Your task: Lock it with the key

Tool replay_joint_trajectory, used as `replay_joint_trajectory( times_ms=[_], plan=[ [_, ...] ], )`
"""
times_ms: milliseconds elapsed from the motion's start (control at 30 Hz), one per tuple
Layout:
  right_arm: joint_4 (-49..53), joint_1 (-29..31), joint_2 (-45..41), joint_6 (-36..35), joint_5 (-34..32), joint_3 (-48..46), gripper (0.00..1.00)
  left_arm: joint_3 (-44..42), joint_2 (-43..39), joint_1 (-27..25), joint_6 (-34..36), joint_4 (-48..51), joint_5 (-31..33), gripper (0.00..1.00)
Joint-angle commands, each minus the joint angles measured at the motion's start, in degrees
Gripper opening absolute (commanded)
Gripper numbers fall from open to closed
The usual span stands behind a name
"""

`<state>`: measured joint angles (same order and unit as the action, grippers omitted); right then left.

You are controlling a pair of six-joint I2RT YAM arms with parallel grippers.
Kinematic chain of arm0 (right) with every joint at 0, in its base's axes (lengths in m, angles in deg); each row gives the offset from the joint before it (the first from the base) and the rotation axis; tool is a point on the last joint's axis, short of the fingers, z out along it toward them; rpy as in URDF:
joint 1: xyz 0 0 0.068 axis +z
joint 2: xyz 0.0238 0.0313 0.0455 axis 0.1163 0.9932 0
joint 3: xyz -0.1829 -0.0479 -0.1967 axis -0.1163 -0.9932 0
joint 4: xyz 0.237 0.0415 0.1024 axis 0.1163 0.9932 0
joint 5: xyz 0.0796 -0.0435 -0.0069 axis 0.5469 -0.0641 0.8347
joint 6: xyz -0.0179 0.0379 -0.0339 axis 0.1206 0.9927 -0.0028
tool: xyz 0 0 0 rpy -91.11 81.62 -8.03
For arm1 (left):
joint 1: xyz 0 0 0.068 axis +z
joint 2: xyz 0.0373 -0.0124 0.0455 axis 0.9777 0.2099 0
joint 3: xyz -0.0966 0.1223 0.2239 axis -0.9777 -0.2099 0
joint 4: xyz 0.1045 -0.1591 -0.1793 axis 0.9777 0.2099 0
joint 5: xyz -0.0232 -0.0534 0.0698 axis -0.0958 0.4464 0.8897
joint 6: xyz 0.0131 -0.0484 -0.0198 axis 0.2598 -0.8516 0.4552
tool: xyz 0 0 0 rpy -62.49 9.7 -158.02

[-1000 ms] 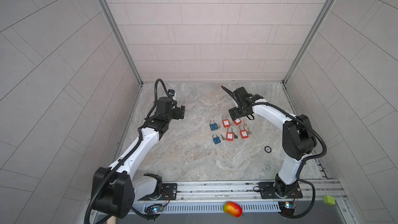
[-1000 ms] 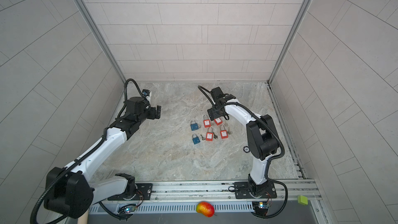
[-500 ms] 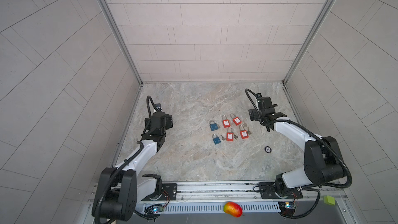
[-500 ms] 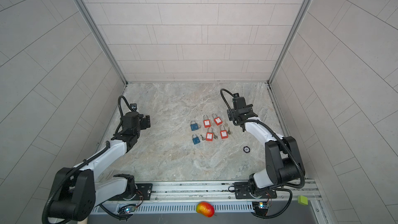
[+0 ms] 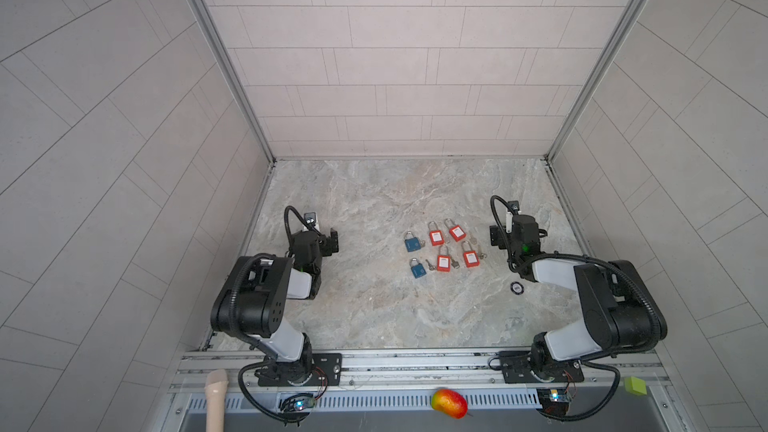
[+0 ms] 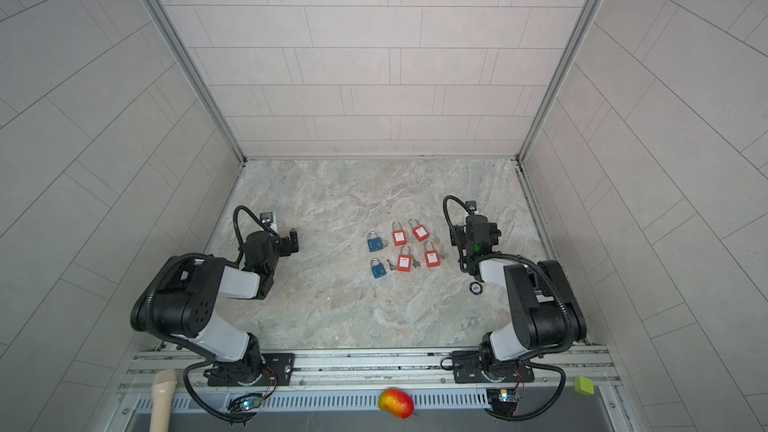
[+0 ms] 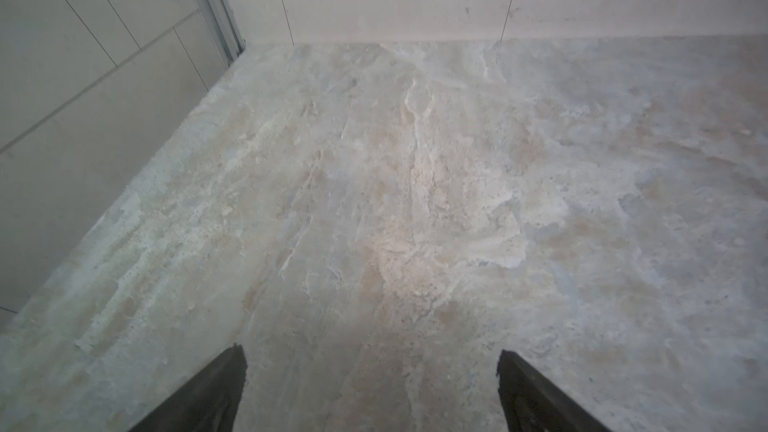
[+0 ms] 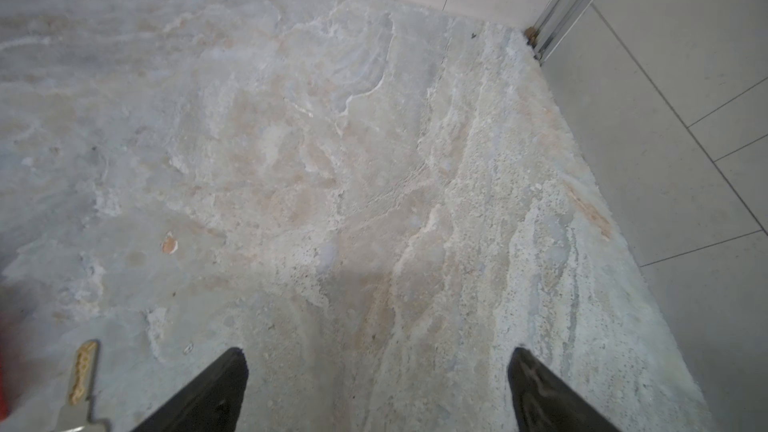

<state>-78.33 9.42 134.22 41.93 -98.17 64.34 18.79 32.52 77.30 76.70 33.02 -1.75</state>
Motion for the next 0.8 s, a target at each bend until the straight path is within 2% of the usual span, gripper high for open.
replay_joint_trajectory(
  times_ms=[0, 33, 100, 133, 233, 333, 400, 767],
  plan=[
    [-9.48, -0.12, 1.55, 0.92, 1.57, -2.31, 1.0, 5.85, -1.63, 1.52, 0.8, 5.06, -9.73, 0.99],
    [-5.1, -0.31, 0.43, 2.02, 1.39, -1.04, 1.0, 5.85, -0.37, 1.64, 1.17, 3.39, -11.01, 1.0],
    [-8.23, -0.28, 1.22, 1.11, 1.65, -1.85, 1.0, 3.42, 1.35, 1.63, 0.16, -4.61, -8.87, 1.0],
    [-5.58, -0.35, 0.5, 1.93, 1.52, -1.24, 1.0, 3.02, 0.32, 1.6, -0.15, -3.41, -7.29, 1.0],
    [-6.26, -0.34, 0.7, 1.9, 1.58, -1.35, 1.0, 3.56, 0.85, 1.59, -0.75, -3.81, -6.11, 1.0],
    [-6.72, -0.28, 0.88, 1.79, 1.59, -1.38, 0.99, 5.64, -0.33, 1.06, 0.39, 2.47, -5.69, 1.0],
    [-6.57, -0.3, 0.8, 1.79, 1.61, -1.38, 1.0, 5.0, 0.88, 1.06, 0.04, -0.86, -5.72, 1.0],
    [-6.62, -0.29, 0.8, 1.71, 1.59, -1.39, 1.0, 5.1, 0.62, 0.54, 0.53, 0.01, -5.09, 1.0]
  ],
)
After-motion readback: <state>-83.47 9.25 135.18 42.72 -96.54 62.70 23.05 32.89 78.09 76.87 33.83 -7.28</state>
